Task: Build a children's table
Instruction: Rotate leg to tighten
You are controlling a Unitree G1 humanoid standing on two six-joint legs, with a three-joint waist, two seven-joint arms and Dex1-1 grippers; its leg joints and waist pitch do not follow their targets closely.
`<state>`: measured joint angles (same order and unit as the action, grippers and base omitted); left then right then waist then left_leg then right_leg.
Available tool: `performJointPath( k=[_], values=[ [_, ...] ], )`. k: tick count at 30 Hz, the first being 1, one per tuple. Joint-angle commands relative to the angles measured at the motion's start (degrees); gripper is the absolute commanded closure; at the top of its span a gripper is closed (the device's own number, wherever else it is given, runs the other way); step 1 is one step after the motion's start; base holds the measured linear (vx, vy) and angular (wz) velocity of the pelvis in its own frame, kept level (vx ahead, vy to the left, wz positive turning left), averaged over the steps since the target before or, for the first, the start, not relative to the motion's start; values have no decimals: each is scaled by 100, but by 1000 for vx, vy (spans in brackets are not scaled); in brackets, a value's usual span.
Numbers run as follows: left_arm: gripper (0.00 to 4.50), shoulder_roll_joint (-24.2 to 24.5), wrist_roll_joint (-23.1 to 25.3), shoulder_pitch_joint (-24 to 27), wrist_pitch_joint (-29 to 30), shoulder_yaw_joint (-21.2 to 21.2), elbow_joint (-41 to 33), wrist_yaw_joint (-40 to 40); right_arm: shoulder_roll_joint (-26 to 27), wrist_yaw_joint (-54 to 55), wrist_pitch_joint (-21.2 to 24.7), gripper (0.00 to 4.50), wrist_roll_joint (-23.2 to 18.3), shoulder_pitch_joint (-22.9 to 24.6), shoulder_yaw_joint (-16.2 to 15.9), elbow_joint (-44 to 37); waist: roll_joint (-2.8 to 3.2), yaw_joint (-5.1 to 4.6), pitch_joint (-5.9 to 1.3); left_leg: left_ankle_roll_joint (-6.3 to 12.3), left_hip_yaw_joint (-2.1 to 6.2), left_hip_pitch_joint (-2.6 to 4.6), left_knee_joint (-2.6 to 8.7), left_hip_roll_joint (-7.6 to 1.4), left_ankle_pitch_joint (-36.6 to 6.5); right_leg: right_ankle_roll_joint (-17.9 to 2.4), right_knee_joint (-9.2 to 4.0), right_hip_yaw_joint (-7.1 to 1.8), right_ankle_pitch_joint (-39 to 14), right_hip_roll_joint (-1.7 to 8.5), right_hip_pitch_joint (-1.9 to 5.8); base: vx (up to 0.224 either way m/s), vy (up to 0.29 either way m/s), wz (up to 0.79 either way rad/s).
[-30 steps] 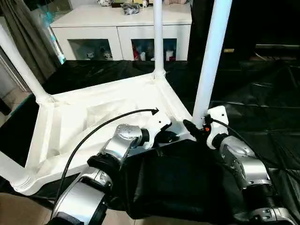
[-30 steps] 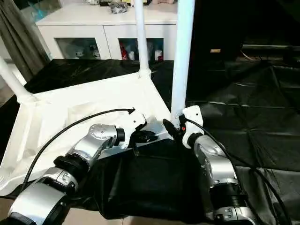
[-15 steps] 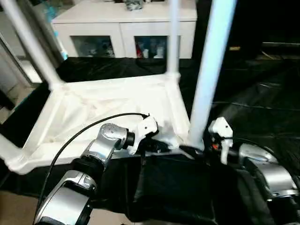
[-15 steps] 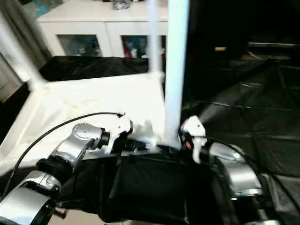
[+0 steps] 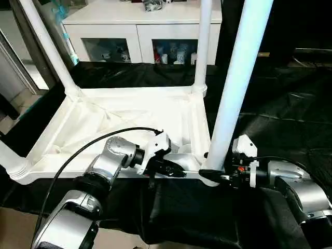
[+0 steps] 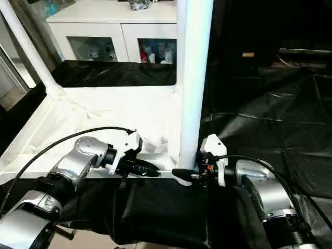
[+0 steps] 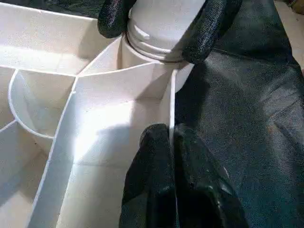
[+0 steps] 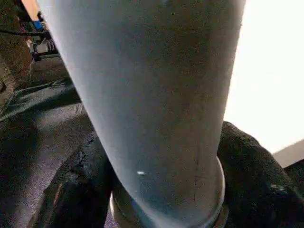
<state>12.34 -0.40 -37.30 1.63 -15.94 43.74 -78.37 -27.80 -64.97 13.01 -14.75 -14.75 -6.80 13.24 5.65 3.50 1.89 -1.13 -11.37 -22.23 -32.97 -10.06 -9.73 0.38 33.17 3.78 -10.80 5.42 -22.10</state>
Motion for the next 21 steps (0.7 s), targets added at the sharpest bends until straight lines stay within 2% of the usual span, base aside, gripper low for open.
performJointPath(
  k=[1, 3, 4, 5, 6, 7, 8, 9, 10, 11, 13, 14, 15, 17, 18, 20, 21],
  values=[
    [450, -51, -247, 19, 49, 111, -219, 42, 121, -56, 51, 184, -48, -10, -150, -41, -179, 18, -331, 667, 133, 96, 322, -334, -1045, -1442, -338, -196, -970, 352, 223, 0, 0, 0],
    [450, -78, -226, 20, 29, 128, -206, 158, 190, 68, 105, 185, -67, -1, -109, -19, -183, 16, -327, 678, 132, 93, 321, -327, -1044, -1436, -344, -193, -1012, 349, 220, 0, 0, 0],
    [450, -167, -53, -62, -70, 163, -19, 672, 488, 748, 261, 186, -30, -82, 99, 201, -180, 7, -316, 643, 131, 96, 326, -325, -1082, -1412, -359, -196, -1121, 344, 205, 0, 0, 0],
    [450, -176, -34, -72, -80, 166, 2, 726, 519, 821, 276, 186, -24, -92, 121, 225, -168, 0, -312, 600, 134, 104, 333, -324, -1132, -1400, -366, -196, -1203, 344, 191, 0, 0, 0],
    [450, -235, 49, -131, -69, 188, 113, 1003, 657, 1219, 292, 186, 84, -142, 196, 384, -193, -28, -309, 499, 147, 93, 354, -319, -1253, -1357, -375, -187, -1380, 349, 218, 0, 0, 0],
    [450, -340, 128, -219, -85, 241, 272, 1400, 819, 1702, 273, 187, 248, -197, 255, 593, -187, -60, -304, 436, 151, 96, 356, -311, -1271, -1332, -378, -191, -1434, 340, 193, 0, 0, 0],
    [450, -463, 176, -310, -115, 307, 427, 1788, 950, 2129, 204, 187, 436, -240, 272, 795, -174, -100, -291, 284, 163, 125, 379, -306, -1484, -1296, -407, -188, -1656, 344, 182, 0, 0, 0],
    [450, -560, 206, -372, -88, 343, 511, 2059, 1063, 2445, 184, 187, 535, -273, 303, 933, -186, -151, -281, 177, 170, 130, 389, -293, -1625, -1256, -426, -188, -1796, 338, 182, 0, 0, 0],
    [450, -697, 253, -460, -32, 381, 615, 2452, 1238, 2921, 192, 187, 636, -333, 375, 1100, -179, -169, -281, 127, 168, 151, 398, -301, -1722, -1223, -447, -207, -1848, 345, 162, 0, 0, 0],
    [450, -697, 253, -460, -32, 381, 615, 2452, 1238, 2921, 192, 187, 636, -333, 375, 1100, -183, -181, -278, 117, 170, 165, 397, -297, -1779, -1225, -452, -208, -1858, 341, 157, 0, 0, 0],
    [450, -1013, 292, -638, 59, 466, 826, 3241, 1631, 3850, 261, 187, 803, -476, 515, 1412, -190, -200, -273, 106, 179, 157, 405, -284, -1862, -1142, -482, -209, -2011, 347, 168, 0, 0, 0],
    [450, -1023, 292, -643, 60, 469, 832, 3263, 1642, 3873, 262, 187, 808, -481, 518, 1420, -191, -206, -269, 108, 169, 155, 402, -275, -1860, -1122, -487, -213, -2028, 339, 156, 0, 0, 0],
    [450, -1110, 282, -686, 68, 497, 887, 3458, 1746, 4076, 270, 187, 855, -521, 534, 1492, -164, -202, -274, 92, 175, 164, 402, -272, -1881, -1090, -501, -213, -2050, 343, 159, 0, 0, 0],
    [450, -1297, 352, -756, -53, 455, 996, 3635, 1949, 4128, 138, 187, 1054, -610, 311, 1570, -141, -197, -283, 118, 179, 155, 404, -272, -1845, -1090, -485, -213, -1841, 336, 169, 0, 0, 0],
    [450, -1330, 375, -771, -88, 434, 1032, 3627, 1986, 4077, 66, 187, 1062, -625, 257, 1582, -160, -198, -283, 154, 173, 146, 399, -266, -1840, -1090, -493, -213, -1813, 336, 171, 0, 0, 0],
    [450, -1316, 389, -753, -154, 389, 1030, 3512, 1997, 3867, -7, 131, 961, -625, 232, 1520, -138, -181, -294, 259, 169, 132, 385, -260, -1736, -1091, -484, -215, -1731, 350, 188, 0, 0, 0],
    [450, -1300, 396, -738, -189, 367, 1021, 3453, 1995, 3783, -25, 117, 917, -624, 231, 1490, -152, -185, -296, 294, 166, 123, 381, -257, -1704, -1084, -488, -214, -1719, 347, 192, 0, 0, 0]
  ],
)
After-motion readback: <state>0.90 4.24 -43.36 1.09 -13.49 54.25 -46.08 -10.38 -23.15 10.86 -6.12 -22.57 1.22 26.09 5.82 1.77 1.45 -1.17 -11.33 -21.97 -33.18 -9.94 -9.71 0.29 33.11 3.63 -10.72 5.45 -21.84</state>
